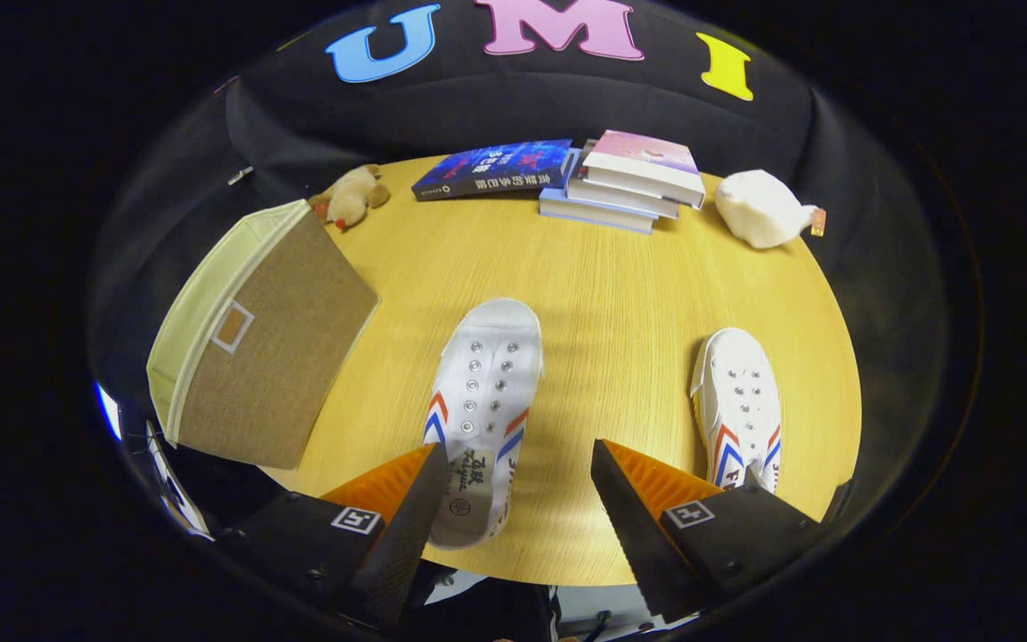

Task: Open the storage box then place both shoes into the box .Put the left shoe in first, then the right shoe, with the right side of both shoes facing outward in a uniform manner.

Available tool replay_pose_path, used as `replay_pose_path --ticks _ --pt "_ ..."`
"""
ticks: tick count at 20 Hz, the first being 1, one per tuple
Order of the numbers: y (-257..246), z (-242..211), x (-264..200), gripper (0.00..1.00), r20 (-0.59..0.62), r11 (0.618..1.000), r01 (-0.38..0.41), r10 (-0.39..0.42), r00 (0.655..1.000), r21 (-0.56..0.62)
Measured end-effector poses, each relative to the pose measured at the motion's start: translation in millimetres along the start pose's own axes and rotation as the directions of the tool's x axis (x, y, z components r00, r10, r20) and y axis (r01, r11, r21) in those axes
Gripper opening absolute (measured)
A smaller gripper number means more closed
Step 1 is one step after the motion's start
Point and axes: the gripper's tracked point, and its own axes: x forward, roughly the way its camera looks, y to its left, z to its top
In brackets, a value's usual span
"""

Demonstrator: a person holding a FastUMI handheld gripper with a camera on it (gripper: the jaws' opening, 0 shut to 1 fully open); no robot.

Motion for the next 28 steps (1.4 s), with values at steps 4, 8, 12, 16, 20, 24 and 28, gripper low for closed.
replay_pose_path --ticks 4,8,12,16,20,24,28 --pt "-9 -8 24 0.96 -0.038 0.999 0.033 -0.034 0.999 -0.014" --pt "1 -29 45 0.80 -0.087 0.999 0.006 -0.010 0.996 -0.050" --pt "14 -26 54 0.52 -0.095 0.997 -0.046 0.052 0.994 0.060" --pt "16 -26 53 0.25 -0.103 0.981 -0.073 0.092 0.990 0.177" --pt "14 -24 54 0.07 -0.064 0.966 -0.063 0.081 0.995 0.251" --pt "20 -16 39 0.05 -0.027 0.952 -0.055 0.067 0.997 0.300" --pt "22 20 -2 0.05 0.053 0.942 -0.060 0.046 0.998 0.330"
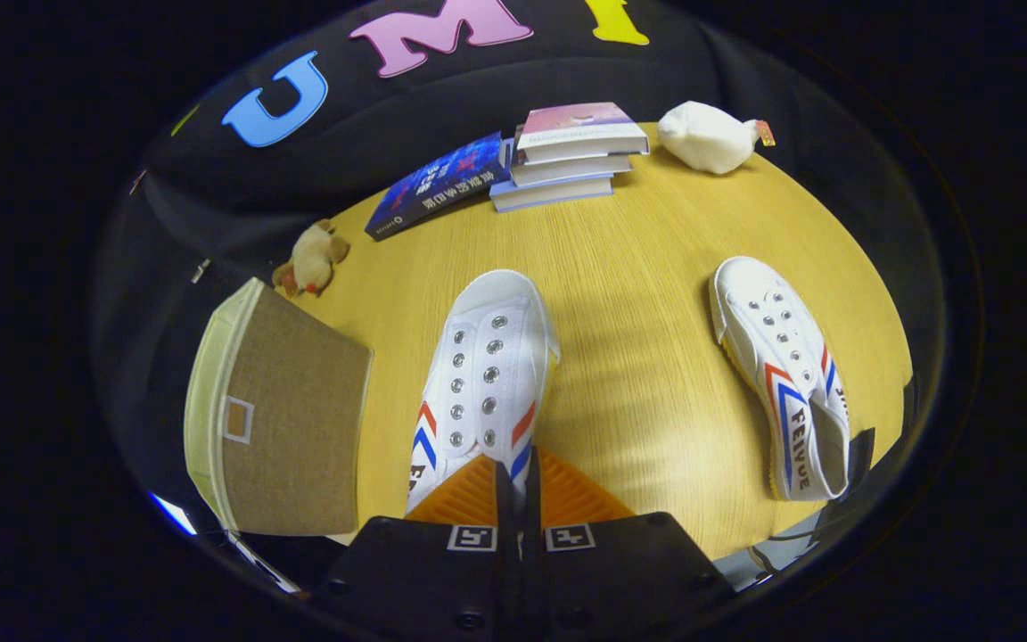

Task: Open the storage box then place both shoes into the box .Put the left shoe in first, then the right shoe, with the right side of both shoes facing outward in a uniform manner.

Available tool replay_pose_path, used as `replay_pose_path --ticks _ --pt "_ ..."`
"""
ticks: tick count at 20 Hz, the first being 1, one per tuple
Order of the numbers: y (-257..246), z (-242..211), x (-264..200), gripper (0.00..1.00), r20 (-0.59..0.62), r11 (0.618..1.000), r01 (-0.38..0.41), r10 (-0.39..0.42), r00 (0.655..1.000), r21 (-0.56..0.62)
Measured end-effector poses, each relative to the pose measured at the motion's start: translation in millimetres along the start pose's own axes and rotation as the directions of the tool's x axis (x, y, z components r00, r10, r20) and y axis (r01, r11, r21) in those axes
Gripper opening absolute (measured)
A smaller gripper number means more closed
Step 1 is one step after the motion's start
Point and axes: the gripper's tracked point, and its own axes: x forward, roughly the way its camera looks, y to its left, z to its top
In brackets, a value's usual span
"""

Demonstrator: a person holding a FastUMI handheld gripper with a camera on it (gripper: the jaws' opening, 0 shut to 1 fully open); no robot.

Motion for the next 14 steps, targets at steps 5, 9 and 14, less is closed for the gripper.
replay_pose_path --ticks 5,9,14 --pt "56 54 -71 0.05 0.112 0.998 -0.056 0.054 0.992 0.015" --pt "129 78 -102 0.05 0.159 0.986 -0.151 0.138 0.977 0.073" --pt "225 69 -104 0.05 0.123 0.957 -0.281 0.272 0.955 0.069"
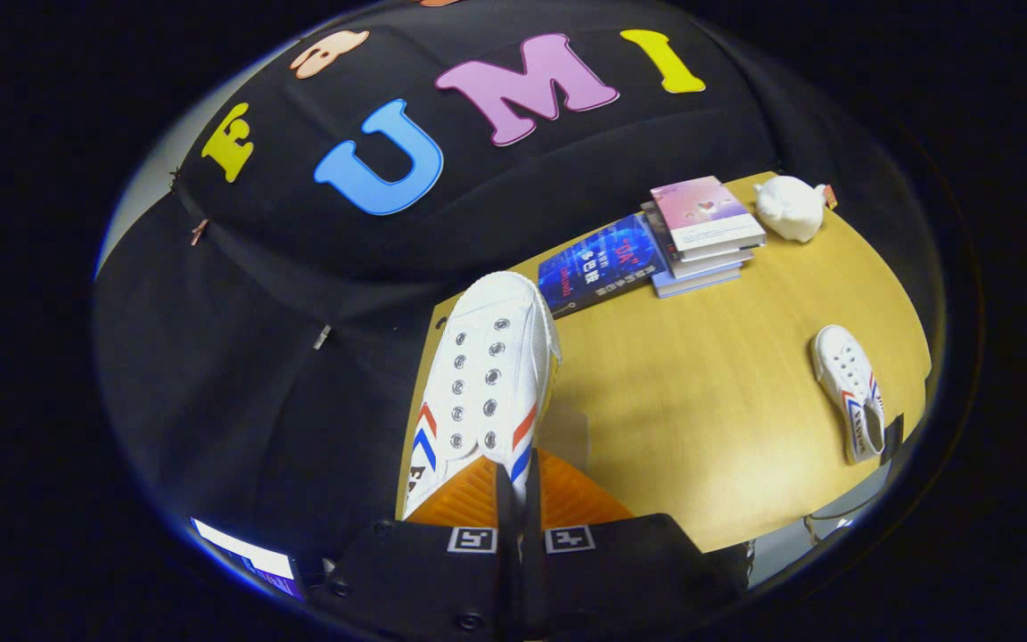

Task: Open the storage box then place both shoes into the box .Put the left shoe in first, then the right shoe, with the right side of both shoes facing outward in a uniform manner.

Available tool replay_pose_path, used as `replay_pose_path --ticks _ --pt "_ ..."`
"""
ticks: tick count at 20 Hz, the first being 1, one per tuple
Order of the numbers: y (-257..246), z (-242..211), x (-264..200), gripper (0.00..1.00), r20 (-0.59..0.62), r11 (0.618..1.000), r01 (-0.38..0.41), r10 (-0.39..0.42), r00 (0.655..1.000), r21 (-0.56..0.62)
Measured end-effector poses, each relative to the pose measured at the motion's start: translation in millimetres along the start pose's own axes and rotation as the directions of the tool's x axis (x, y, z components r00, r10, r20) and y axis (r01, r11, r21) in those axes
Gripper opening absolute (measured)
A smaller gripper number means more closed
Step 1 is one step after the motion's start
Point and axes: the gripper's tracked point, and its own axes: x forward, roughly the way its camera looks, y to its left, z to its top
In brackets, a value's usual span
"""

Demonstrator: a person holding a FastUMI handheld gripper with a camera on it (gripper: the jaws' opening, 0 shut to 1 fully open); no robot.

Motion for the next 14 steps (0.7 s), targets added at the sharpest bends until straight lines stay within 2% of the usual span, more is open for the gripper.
replay_pose_path --ticks 3,6,10,14 --pt "33 -30 32 0.05 -0.073 0.999 -0.039 0.038 0.997 -0.024" --pt "47 -65 66 0.05 -0.153 0.999 -0.035 0.029 0.988 -0.037" --pt "49 -107 97 0.05 -0.248 1.000 0.005 -0.010 0.969 -0.020" --pt "36 -133 125 0.05 -0.309 0.996 0.073 -0.088 0.947 -0.058"
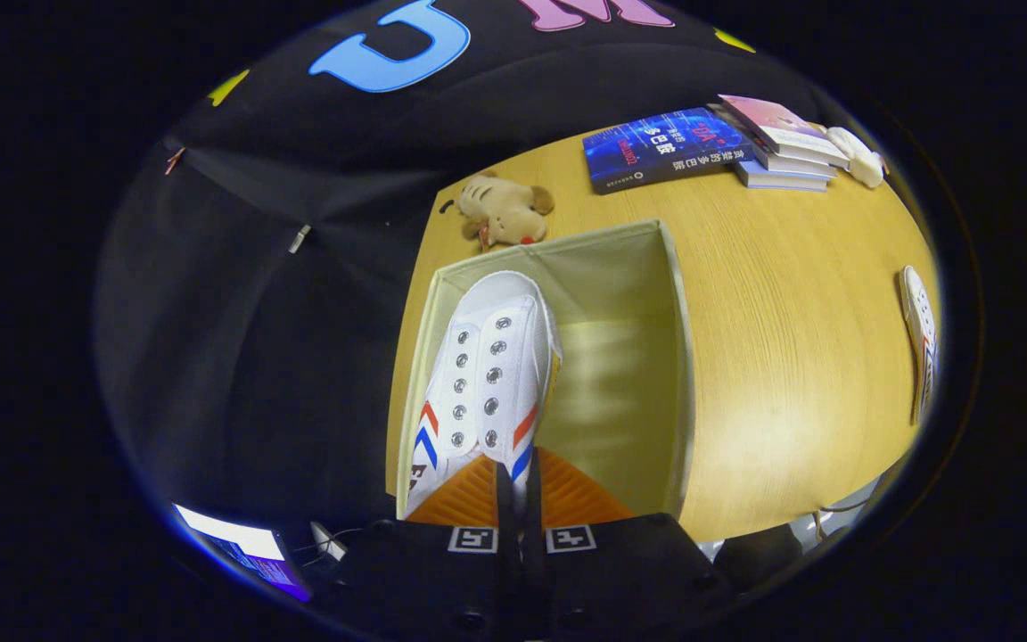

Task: Open the storage box then place both shoes into the box .Put the left shoe in first, then the right shoe, with the right side of both shoes facing outward in a uniform manner.

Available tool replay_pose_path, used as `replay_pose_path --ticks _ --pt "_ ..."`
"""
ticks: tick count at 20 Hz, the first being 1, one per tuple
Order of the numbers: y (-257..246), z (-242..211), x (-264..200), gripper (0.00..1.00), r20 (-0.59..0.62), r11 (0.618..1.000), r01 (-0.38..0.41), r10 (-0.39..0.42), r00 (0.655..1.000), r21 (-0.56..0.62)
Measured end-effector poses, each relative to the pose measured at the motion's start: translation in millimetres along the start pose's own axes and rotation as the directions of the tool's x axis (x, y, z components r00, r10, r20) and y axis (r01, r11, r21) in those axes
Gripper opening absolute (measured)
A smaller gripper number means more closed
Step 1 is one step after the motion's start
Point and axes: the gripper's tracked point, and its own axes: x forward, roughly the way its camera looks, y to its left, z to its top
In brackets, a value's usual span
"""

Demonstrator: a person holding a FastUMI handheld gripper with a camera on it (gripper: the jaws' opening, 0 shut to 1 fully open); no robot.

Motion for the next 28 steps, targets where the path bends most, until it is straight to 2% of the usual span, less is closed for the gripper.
replay_pose_path --ticks 5,6,7,8,11,12,14,17,20,25,28 --pt "-1 -9 26 0.05 -0.045 0.998 0.066 -0.066 0.997 -0.001" --pt "1 -11 29 0.06 -0.056 0.998 0.064 -0.064 0.996 -0.003" --pt "7 -14 33 0.10 -0.075 0.999 0.027 -0.029 0.997 -0.021" --pt "9 -11 39 0.29 -0.072 0.999 0.009 -0.012 0.997 -0.041" --pt "6 -1 12 0.85 -0.026 0.993 -0.036 0.033 0.999 -0.111" --pt "3 5 -1 0.86 -0.005 0.991 -0.041 0.041 0.999 -0.127" --pt "-8 20 -36 0.99 0.056 0.986 -0.051 0.060 0.997 -0.156" --pt "-50 44 -87 0.99 0.152 0.976 -0.018 0.052 0.987 -0.216" --pt "-110 62 -140 0.99 0.231 0.965 0.052 0.009 0.973 -0.259" --pt "-234 81 -193 0.99 0.323 0.935 0.232 -0.139 0.936 -0.268" --pt "-297 79 -216 0.99 0.336 0.915 0.306 -0.211 0.918 -0.262"
